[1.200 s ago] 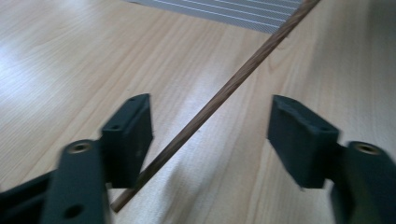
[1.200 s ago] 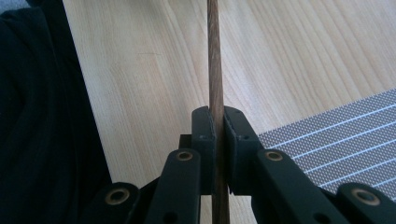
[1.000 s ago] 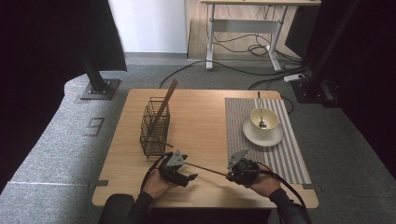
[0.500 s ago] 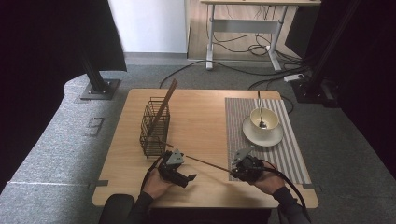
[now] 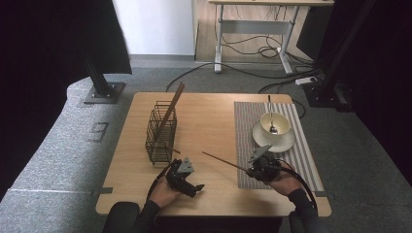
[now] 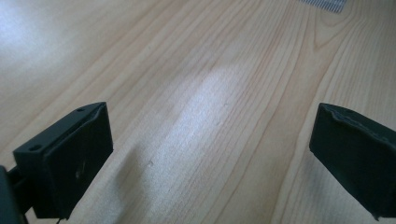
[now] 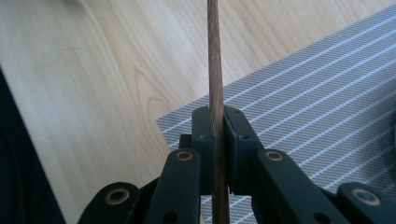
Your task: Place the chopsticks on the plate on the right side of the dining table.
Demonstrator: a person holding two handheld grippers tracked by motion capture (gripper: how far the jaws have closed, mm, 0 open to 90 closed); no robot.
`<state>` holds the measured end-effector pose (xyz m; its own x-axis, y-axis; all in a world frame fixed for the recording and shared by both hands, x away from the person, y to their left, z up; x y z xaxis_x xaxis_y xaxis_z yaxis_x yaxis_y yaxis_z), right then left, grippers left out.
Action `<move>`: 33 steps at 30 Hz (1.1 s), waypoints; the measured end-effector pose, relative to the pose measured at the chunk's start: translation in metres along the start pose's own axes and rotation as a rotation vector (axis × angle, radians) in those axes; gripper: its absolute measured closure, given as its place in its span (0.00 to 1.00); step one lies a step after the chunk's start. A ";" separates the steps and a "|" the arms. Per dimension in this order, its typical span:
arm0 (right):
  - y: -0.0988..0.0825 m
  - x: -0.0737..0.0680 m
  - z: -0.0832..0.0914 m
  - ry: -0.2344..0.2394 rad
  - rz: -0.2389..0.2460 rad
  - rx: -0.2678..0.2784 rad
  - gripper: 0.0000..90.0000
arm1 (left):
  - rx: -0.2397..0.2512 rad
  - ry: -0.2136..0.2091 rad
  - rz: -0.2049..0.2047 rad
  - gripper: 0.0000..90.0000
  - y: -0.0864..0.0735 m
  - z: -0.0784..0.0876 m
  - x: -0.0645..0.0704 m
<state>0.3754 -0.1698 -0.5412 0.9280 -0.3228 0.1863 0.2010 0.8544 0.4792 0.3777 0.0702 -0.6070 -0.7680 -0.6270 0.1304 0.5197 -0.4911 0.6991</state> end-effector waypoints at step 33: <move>-0.038 0.067 0.013 -0.095 -0.192 -0.040 0.93 | -0.072 0.007 0.031 0.00 -0.008 -0.006 -0.004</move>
<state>0.4253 -0.2290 -0.5355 0.8382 -0.5163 0.1758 0.3852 0.7885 0.4794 0.3792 0.0731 -0.6174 -0.7483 -0.6470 0.1463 0.5693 -0.5133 0.6422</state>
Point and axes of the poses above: each handheld gripper's, and its own axes: z roughly backward along the jaws, y roughly out of its top, x roughly to its right, the point moved 8 cm from there along -z, roughly forward along the jaws, and after that the axes turned 13 degrees about z, right-handed, at the moved point
